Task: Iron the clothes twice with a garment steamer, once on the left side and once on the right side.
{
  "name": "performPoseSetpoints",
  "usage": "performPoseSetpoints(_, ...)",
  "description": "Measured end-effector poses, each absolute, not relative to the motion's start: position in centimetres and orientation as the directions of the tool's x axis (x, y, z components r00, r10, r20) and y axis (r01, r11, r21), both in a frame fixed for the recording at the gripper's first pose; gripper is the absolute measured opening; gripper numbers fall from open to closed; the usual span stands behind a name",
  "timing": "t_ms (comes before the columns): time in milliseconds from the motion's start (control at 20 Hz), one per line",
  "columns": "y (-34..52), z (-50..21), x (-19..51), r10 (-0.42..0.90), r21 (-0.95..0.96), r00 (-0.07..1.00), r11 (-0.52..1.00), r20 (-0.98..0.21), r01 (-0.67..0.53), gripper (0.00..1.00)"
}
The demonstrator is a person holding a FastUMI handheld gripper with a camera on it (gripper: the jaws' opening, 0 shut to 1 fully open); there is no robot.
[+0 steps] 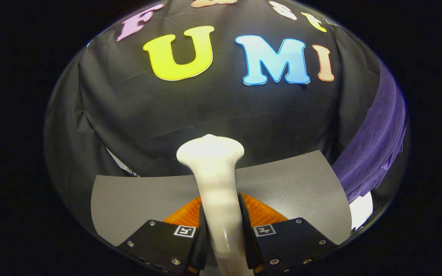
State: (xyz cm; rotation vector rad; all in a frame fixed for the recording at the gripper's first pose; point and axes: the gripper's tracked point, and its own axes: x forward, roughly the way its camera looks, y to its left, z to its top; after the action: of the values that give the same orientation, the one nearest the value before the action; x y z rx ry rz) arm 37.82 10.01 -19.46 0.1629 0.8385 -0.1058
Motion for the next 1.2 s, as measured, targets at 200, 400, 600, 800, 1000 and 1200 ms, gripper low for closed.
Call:
performPoseSetpoints(200,9.1,-15.7,35.9,-0.001,0.178,0.755,0.972,-0.655,0.156,0.39)
performPoseSetpoints(400,7.3,-12.6,31.8,-0.002,0.165,0.809,0.979,-0.587,0.122,0.39)
performPoseSetpoints(600,4.6,-10.4,27.0,-0.021,0.112,0.845,0.989,-0.534,0.096,0.36)
performPoseSetpoints(800,2.9,-7.8,22.7,0.000,0.096,0.890,0.994,-0.457,0.050,0.34)
performPoseSetpoints(1000,0.9,-4.9,18.4,0.000,0.067,0.919,0.997,-0.393,0.028,0.34)
performPoseSetpoints(1200,-2.0,-1.1,13.8,0.005,0.058,0.957,0.998,-0.292,0.012,0.34)
